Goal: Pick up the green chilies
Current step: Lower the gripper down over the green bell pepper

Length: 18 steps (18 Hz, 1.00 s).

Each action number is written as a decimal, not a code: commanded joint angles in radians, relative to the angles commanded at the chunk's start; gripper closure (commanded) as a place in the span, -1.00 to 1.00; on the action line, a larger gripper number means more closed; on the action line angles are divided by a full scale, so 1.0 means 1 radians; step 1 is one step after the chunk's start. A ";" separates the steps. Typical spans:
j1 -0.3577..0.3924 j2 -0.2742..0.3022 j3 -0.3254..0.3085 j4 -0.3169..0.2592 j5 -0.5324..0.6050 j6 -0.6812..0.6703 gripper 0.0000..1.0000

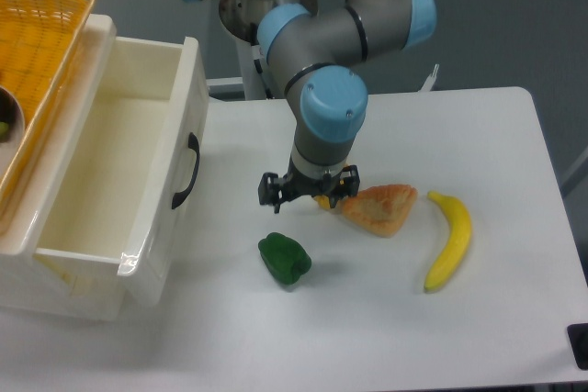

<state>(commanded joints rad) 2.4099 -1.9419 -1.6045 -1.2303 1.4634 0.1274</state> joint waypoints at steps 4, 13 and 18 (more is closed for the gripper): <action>-0.008 -0.051 0.020 0.011 0.001 -0.041 -1.00; -0.032 -0.130 0.063 0.011 0.015 -0.161 -1.00; -0.043 -0.134 0.060 0.031 0.017 -0.170 -1.00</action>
<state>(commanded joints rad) 2.3669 -2.0755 -1.5447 -1.1997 1.4803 -0.0429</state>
